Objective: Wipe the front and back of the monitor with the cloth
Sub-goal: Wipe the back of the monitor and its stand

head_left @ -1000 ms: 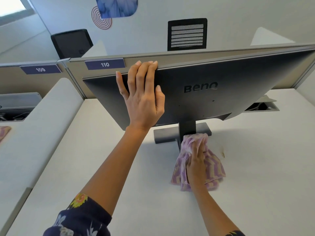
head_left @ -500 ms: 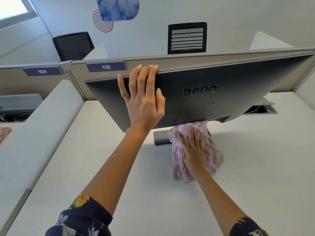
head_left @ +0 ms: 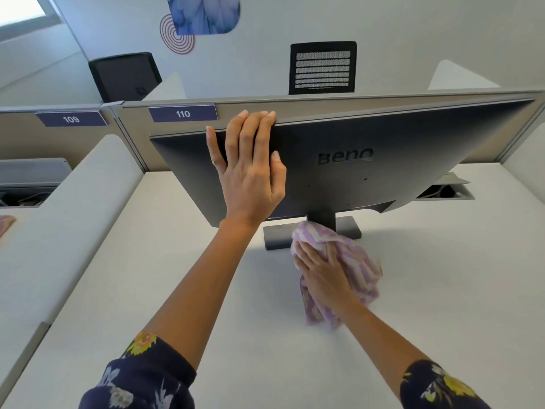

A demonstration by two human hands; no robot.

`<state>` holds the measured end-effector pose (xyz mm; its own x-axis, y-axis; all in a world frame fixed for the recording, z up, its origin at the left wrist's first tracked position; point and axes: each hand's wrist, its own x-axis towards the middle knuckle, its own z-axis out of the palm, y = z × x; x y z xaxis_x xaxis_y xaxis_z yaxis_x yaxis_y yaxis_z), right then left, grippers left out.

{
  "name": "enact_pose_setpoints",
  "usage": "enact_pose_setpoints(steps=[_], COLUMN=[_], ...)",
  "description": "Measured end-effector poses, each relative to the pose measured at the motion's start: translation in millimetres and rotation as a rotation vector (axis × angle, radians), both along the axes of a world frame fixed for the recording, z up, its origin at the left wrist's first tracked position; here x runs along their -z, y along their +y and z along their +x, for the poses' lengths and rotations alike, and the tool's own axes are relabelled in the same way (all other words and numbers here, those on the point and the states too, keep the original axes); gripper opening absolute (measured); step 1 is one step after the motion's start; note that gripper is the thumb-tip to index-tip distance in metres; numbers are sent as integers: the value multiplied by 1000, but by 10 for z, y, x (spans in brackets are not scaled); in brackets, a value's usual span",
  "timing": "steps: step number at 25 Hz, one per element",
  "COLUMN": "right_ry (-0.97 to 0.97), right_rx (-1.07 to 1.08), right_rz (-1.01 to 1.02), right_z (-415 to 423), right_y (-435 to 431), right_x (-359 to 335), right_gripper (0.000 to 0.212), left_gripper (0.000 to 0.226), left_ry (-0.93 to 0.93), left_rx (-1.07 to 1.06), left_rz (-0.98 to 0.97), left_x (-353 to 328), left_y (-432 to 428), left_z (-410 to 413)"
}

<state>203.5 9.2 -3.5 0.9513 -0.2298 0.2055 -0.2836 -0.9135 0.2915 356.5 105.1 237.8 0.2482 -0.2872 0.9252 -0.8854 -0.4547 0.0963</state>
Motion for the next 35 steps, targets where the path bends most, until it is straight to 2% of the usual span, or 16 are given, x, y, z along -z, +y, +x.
enact_pose_setpoints(steps=[2, 4, 8, 10, 14, 19, 21, 24, 26, 28, 31, 33, 35], right_ry=[-75, -127, -1, 21, -56, 12, 12, -88, -141, -231, -519, -647, -797], right_rx=[-7, 19, -93, -163, -81, -197, -202, -120, -112, 24, 321, 374, 410], right_rz=[-47, -10, -35, -76, -130, -32, -23, -55, -20, 117, 554, 849, 1054], right_z=[89, 118, -46, -37, 152, -88, -63, 130, 103, 8, -112, -30, 154], right_y=[-135, -163, -55, -140, -315, -176, -216, -319, -303, -206, 6, 6, -71], right_x=[-209, -262, 58, -54, -442, 54, -15, -344, -333, -118, 73, -122, -397], right_gripper=[60, 58, 48, 44, 49, 49, 49, 52, 63, 72, 55, 58, 58], left_gripper=[46, 46, 47, 47, 47, 46, 46, 46, 46, 47, 47, 47, 45], left_ry=[2, 6, 7, 2, 1, -5, -12, -14, -12, -23, -28, -27, -30], left_rx=[-1, 3, 11, 10, 2, 9, 11, 2, 2, -3, -6, -6, -5], left_rz=[0, -6, -1, -3, -9, -12, -9, -14, -19, -14, -13, -21, -31], left_x=[-3, -2, 1, -9, -6, 7, 1, -3, 6, 13, 24, 29, 36], left_y=[0, 1, 5, 4, -13, -18, -15, -29, -32, -40, -48, -50, -46], left_z=[-1, 0, 0, 5, 21, 19, 19, 32, 25, 32, 52, 56, 44])
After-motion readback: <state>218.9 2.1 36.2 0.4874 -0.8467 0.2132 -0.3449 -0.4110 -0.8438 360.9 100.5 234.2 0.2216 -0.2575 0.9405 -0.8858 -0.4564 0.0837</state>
